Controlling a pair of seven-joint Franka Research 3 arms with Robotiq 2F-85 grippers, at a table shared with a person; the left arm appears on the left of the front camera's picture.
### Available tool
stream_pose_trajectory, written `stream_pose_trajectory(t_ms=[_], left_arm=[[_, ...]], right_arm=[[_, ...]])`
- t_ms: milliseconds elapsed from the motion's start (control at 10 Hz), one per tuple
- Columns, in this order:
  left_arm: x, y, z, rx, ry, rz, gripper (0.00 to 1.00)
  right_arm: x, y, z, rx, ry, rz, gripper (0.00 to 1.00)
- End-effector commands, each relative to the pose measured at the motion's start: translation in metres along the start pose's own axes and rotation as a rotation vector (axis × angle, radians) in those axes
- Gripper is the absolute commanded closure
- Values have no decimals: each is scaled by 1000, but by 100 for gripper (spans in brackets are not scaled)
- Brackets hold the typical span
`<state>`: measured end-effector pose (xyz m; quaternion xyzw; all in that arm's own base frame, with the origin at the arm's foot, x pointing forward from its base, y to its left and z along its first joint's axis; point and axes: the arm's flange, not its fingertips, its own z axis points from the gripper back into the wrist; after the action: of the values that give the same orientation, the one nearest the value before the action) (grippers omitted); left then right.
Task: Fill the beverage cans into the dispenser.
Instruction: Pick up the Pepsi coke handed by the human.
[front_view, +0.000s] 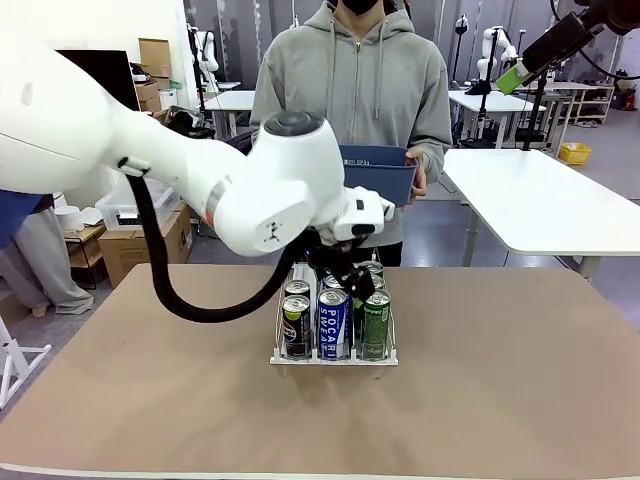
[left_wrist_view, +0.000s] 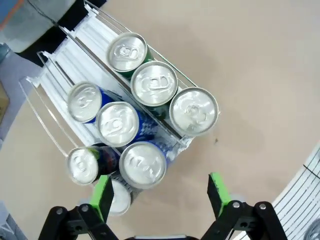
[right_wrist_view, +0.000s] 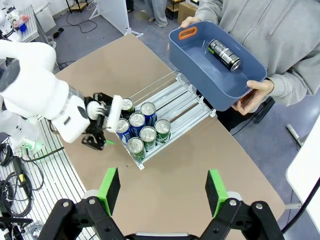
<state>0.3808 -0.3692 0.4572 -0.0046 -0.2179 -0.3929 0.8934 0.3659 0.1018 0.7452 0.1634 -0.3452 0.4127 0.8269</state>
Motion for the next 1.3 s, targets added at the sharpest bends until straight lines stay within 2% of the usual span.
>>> stream_pose_trajectory(t_ms=[0, 100, 200, 300, 600, 900, 1000, 1200], left_arm=[[-27, 31, 58, 43, -22, -82, 0], [-28, 42, 80, 51, -11, -106, 0], [-31, 57, 107, -8, -11, -186, 0], [-32, 73, 134, -40, -36, -211, 0], [-34, 140, 207, -169, -120, -218, 0], [-45, 168, 264, -244, -207, -210, 0], [-51, 172, 282, -214, -229, -164, 0], [-60, 171, 306, -197, -257, -151, 0]], right_arm=[[-1, 0, 1, 7, 5, -1, 9], [-1, 0, 1, 7, 5, -1, 9], [-1, 0, 1, 7, 5, -1, 9], [-1, 0, 1, 7, 5, -1, 9], [-1, 0, 1, 7, 5, -1, 9], [-1, 0, 1, 7, 5, -1, 9], [-1, 0, 1, 7, 5, -1, 9], [-1, 0, 1, 7, 5, -1, 9]])
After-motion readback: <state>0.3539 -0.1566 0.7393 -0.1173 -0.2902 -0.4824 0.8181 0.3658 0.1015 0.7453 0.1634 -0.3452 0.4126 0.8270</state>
